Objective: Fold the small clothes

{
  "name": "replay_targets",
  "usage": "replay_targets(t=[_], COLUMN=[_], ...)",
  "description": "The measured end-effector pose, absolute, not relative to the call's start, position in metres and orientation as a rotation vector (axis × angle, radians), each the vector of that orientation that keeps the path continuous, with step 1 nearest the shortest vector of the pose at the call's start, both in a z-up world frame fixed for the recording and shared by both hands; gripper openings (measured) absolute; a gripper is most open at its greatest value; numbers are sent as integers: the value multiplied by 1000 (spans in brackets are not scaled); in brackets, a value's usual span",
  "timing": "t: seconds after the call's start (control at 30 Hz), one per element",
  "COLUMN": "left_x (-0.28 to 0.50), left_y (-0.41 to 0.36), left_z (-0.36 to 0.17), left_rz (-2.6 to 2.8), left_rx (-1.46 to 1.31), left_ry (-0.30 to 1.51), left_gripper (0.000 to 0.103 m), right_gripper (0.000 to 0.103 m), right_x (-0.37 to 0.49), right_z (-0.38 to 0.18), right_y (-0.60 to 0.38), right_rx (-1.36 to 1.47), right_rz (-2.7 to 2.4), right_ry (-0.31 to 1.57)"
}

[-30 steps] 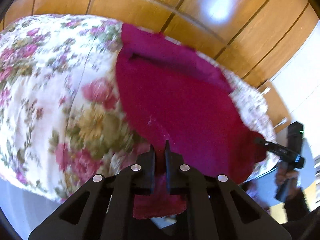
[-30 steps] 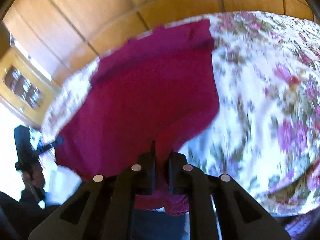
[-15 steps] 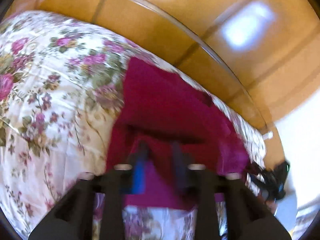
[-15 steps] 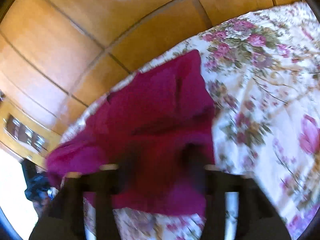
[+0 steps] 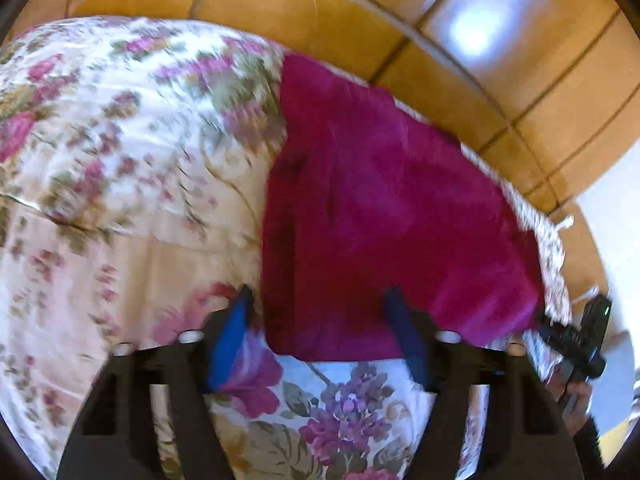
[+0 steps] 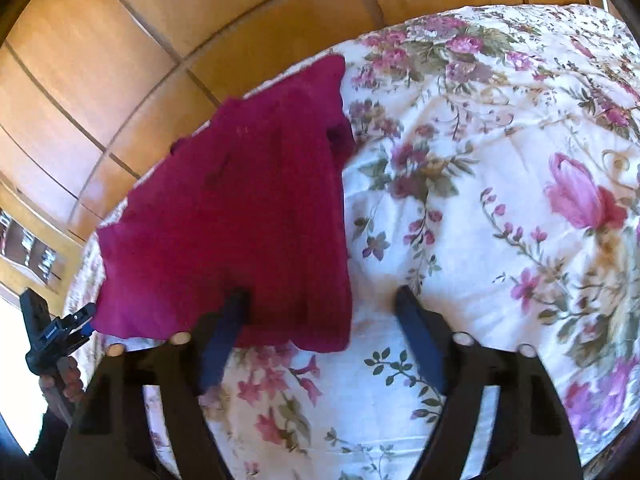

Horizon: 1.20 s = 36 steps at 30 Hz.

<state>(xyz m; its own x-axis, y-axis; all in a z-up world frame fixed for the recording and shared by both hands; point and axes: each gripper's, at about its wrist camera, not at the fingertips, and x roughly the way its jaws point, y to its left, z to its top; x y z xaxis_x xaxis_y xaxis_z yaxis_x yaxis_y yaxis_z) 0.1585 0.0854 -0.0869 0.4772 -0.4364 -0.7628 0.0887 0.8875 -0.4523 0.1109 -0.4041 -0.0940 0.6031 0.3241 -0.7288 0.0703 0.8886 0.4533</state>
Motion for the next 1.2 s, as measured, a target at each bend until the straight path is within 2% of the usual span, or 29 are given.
replay_targets(t=[0.03, 0.07, 0.1, 0.13, 0.23, 0.4, 0.77, 0.83, 0.87, 0.9, 1.07, 1.1, 1.17, 1.2], left_x=[157, 158, 158, 157, 150, 117, 10, 14, 21, 29, 74, 84, 96, 101], left_y=[83, 81, 82, 84, 90, 96, 103, 104, 107, 109, 99, 94, 86, 81], left_z=[-90, -91, -90, -87, -78, -65, -68, -62, -59, -55, -46, -47, -49, -50], left_rz=[-314, -297, -303, -303, -311, -358, -393, -385, -393, -386, -342, -346, -349, -354], left_rx=[-351, -329, -336, -349, -340, -329, -341, -343, -370, -389, -341, -329, -315, -299], left_ry=[1037, 1037, 1037, 1036, 1021, 1014, 1070, 1045, 1023, 1003, 938, 938, 936, 934], left_gripper=[42, 30, 23, 21, 13, 12, 14, 24, 38, 45, 46, 46, 46, 45], right_gripper=[40, 36, 27, 24, 21, 20, 21, 44, 52, 64, 64, 61, 51, 40], right_x=[114, 117, 118, 117, 108, 74, -9, -1, 4, 9, 49, 55, 70, 75], right_z=[-94, -93, -90, -85, -70, -53, -77, -73, -68, -63, -43, -43, -43, -44], right_y=[-402, -398, -394, -389, -388, -388, -386, -388, -391, -391, -384, -385, -381, -378], right_rx=[474, 474, 457, 439, 434, 435, 417, 410, 410, 403, 292, 277, 254, 245], right_rz=[171, 180, 181, 193, 232, 270, 269, 258, 250, 233, 118, 110, 100, 107], right_ry=[920, 923, 926, 923, 898, 889, 1029, 1020, 998, 975, 901, 896, 893, 898])
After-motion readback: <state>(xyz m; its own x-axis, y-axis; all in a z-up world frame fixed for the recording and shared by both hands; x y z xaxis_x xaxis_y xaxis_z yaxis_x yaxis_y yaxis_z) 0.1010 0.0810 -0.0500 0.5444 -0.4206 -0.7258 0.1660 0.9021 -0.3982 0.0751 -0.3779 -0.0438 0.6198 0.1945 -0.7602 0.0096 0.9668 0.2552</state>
